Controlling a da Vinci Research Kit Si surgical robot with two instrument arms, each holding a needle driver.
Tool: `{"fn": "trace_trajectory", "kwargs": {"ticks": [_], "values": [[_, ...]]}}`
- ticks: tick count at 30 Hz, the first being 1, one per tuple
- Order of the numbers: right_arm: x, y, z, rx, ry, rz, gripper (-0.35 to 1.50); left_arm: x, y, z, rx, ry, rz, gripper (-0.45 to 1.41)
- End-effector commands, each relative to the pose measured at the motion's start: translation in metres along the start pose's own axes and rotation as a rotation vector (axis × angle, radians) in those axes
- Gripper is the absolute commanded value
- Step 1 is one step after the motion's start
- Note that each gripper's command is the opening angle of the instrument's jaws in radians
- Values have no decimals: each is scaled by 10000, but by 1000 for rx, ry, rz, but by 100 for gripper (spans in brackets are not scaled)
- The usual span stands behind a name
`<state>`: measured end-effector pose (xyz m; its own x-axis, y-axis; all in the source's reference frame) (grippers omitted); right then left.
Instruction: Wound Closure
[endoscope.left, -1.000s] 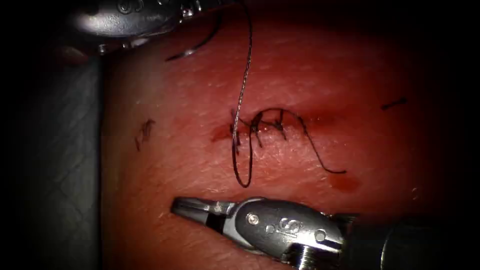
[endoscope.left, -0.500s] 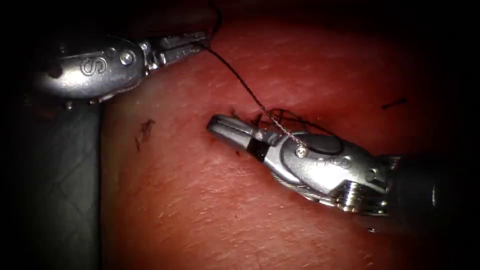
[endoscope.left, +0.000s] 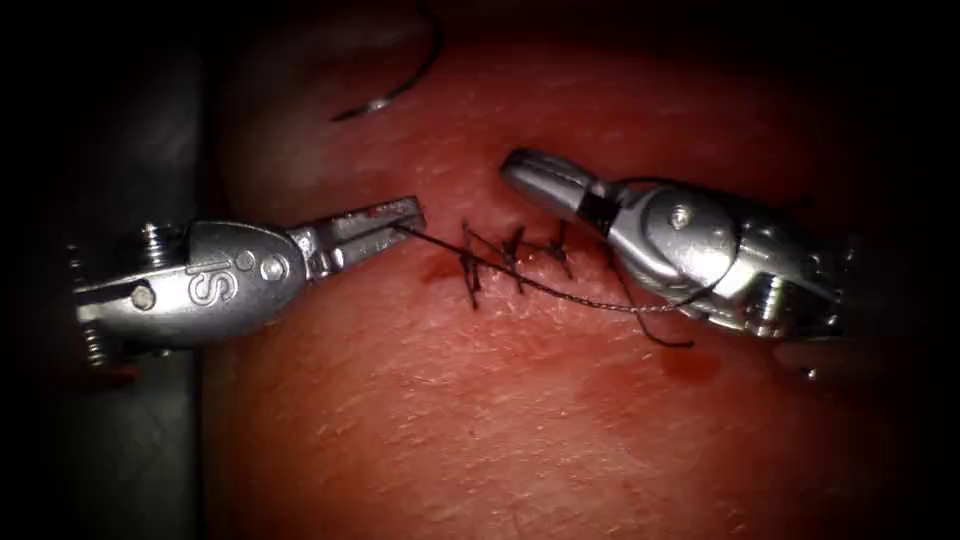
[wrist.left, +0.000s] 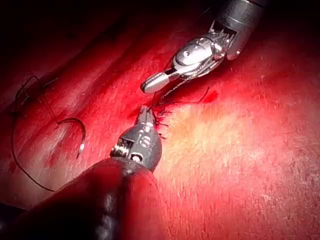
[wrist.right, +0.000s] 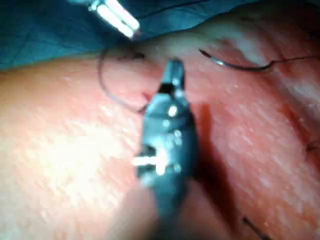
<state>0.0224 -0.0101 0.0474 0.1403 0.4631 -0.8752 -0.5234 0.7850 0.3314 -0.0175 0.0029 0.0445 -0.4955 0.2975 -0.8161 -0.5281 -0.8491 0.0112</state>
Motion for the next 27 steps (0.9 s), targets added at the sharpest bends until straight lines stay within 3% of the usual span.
{"fn": "trace_trajectory", "kwargs": {"ticks": [1, 5, 12, 27], "values": [[-5, 3, -2, 3, -4, -8, -35, -7, 7, 10, -9, -4, -1, -45], [3, 22, -16, 11, -10, -28, -35, -24, 24, 21, -31, -11, -11, -45], [8, 31, -19, 53, 17, -33, -35, -48, 42, 46, -57, -28, -6, -45], [20, 38, -3, 218, 107, 6, -33, -66, 0, 83, -21, -87, 39, -45]]}}
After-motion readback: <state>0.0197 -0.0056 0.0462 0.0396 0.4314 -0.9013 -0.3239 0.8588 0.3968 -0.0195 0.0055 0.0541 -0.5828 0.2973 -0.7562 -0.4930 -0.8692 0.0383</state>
